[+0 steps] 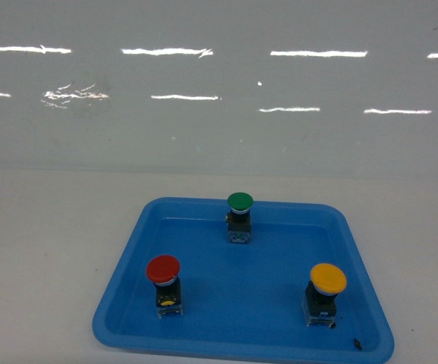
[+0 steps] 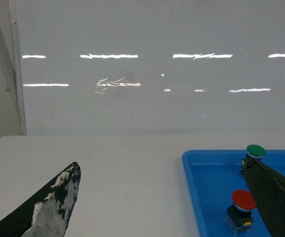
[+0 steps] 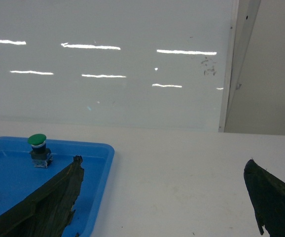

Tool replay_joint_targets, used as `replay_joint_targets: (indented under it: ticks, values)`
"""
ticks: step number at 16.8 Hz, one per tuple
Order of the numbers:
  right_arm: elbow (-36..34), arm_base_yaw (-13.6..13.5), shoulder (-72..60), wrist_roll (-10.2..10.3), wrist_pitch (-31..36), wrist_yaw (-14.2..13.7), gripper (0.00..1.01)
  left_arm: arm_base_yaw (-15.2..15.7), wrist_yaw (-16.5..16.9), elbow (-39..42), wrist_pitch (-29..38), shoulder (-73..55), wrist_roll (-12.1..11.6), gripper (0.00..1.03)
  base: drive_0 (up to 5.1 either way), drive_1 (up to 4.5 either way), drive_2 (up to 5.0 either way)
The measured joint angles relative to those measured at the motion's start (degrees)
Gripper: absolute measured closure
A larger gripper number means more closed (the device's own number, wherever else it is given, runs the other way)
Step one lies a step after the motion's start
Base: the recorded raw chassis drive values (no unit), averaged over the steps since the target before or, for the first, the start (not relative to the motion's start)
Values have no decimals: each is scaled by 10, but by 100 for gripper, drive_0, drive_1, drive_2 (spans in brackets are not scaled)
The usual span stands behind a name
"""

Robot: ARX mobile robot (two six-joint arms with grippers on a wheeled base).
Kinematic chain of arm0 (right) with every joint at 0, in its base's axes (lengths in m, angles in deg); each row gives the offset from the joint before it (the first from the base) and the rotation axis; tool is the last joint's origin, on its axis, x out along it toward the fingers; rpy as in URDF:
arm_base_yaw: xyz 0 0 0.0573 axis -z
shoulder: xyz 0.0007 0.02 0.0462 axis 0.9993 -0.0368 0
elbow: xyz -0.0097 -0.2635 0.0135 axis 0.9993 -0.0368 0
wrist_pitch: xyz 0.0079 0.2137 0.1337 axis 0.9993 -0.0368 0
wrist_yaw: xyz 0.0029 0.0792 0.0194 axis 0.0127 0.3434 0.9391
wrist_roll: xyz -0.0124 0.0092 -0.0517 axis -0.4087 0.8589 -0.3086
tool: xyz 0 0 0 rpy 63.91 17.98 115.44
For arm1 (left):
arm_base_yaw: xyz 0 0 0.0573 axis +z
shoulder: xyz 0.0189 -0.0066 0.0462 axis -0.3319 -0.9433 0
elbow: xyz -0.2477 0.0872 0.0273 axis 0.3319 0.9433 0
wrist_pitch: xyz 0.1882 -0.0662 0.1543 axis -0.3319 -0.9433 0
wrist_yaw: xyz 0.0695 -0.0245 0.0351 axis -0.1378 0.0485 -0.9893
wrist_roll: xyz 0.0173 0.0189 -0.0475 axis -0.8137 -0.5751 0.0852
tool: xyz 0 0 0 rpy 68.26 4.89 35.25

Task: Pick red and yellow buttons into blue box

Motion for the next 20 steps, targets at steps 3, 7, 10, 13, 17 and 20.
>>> replay_joint_targets:
  ticks: [3,7,10,13,17,20]
  values:
    - [0,0,0,0,0,0,3,0,0,0,0,0,0,5,0,0,0]
    - [0,0,0,0,0,0,3,0,0,0,0,0,0,5,0,0,0]
    - [0,0,0,0,0,0,3,0,0,0,0,0,0,5,0,0,0]
    - [0,0,0,0,0,0,3,0,0,0,0,0,0,5,0,0,0]
    - [-1,-50,-122,-12,135,-12,3,2,41,0,129,-106,-3,5,0,0,0]
    - [4,-91,-299,-17,277,-10,3,8,87,-26,269,-296,-5,5,0,0,0]
